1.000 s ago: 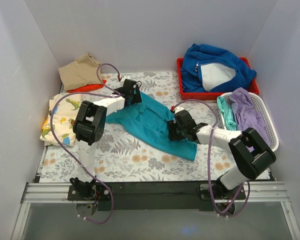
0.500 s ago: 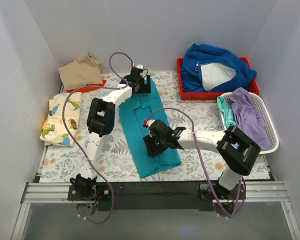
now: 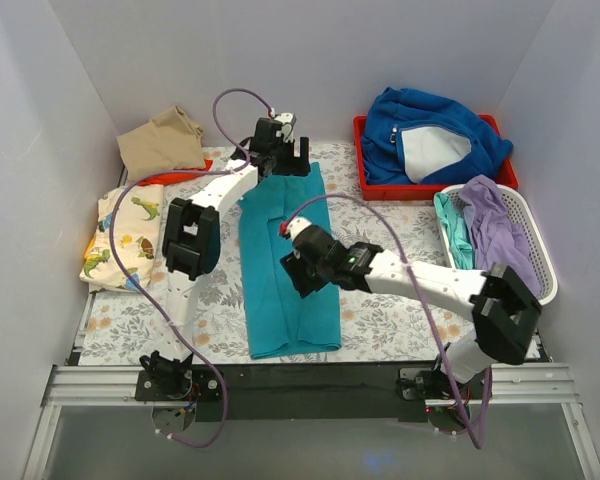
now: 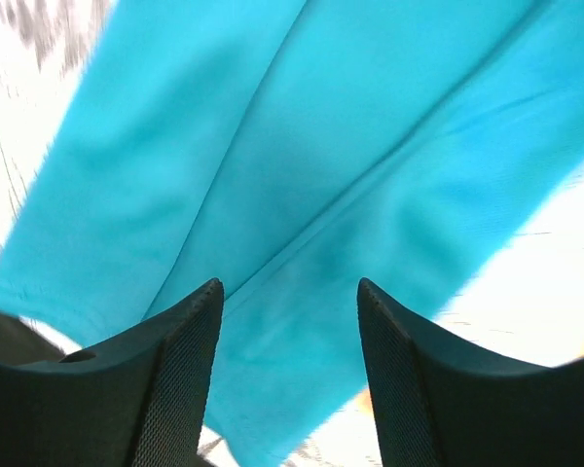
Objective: Fold and stack the t-shirts
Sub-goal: Fold the tshirt
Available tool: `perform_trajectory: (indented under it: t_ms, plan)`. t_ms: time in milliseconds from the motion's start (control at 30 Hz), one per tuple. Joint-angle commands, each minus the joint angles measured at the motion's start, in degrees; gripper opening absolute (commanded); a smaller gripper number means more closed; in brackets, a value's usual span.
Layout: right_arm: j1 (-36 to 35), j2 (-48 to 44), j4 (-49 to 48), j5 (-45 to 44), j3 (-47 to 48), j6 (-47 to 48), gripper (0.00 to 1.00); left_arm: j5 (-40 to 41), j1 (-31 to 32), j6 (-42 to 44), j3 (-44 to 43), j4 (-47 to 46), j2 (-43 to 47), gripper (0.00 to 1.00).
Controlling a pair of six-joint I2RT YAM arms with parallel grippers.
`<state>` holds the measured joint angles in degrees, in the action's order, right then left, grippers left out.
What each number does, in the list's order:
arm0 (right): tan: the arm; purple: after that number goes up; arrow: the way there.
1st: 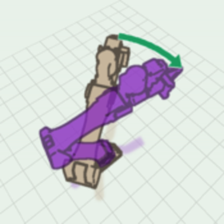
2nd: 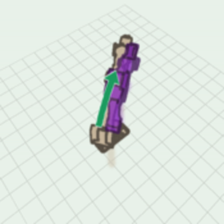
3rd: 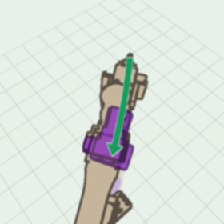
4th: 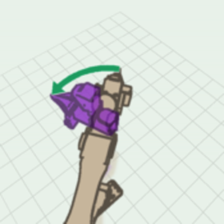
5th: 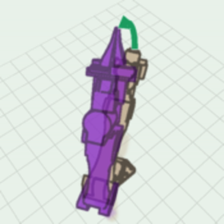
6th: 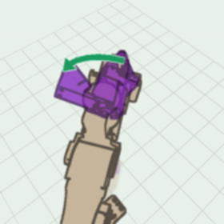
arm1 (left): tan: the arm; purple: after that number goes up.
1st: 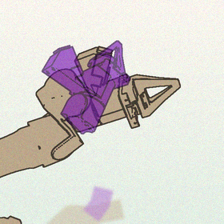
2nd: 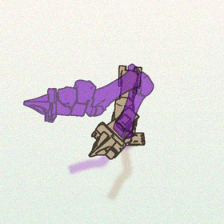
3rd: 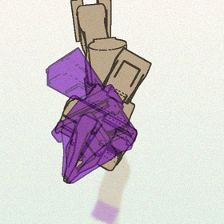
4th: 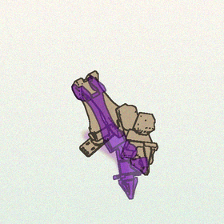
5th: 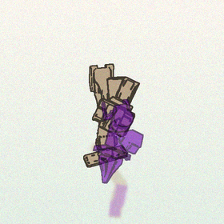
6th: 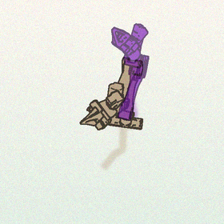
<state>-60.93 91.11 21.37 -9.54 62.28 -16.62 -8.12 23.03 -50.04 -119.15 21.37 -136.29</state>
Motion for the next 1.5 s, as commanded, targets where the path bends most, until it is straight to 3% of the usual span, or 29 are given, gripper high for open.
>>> perform_trajectory:
  t_ms: [0, 133, 267, 400, 533, 667, 867, 967, 1467]
  plan:
    - [4.2, -7.6, 0.1, -8.6, 4.1, 5.2, 0.65, 3.9, -0.2, 1.3, 6.0, -3.5, 15.4, 0.85]
    - [15.9, -9.4, -1.2, -5.3, 4.9, 7.3, 0.65, 9.7, -2.6, -1.0, 14.4, -1.7, 21.7, 0.95]
    - [24.8, -7.0, -6.9, 7.1, 5.9, 9.3, 0.66, 8.2, -7.5, -9.5, 23.4, -0.4, 27.1, 0.98]
    - [30.3, 4.1, -9.0, 17.8, 15.4, 10.0, 0.65, 6.4, -11.0, -15.1, 36.9, -6.2, 31.7, 0.98]
    - [34.3, 16.6, -9.7, 31.7, 27.2, 9.2, 0.65, 8.6, -11.3, -18.1, 42.5, -8.4, 35.5, 0.98]
    - [35.2, 28.3, -9.3, 37.8, 38.8, 7.2, 0.63, 10.6, -11.4, -19.4, 47.5, -10.9, 38.8, 0.98]
    - [35.7, 46.6, -6.8, 45.7, 57.2, 3.4, 0.62, 11.5, -12.2, -20.9, 47.8, -12.0, 37.4, 0.98]
    - [35.6, 50.7, -7.2, 48.4, 62.5, 2.0, 0.62, 11.3, -13.5, -22.2, 47.1, -12.7, 35.4, 0.98]
    - [35.4, 60.4, -15.0, 54.9, 66.7, -3.2, 0.58, 8.7, -16.6, -23.3, 43.7, -12.8, 27.5, 0.98]
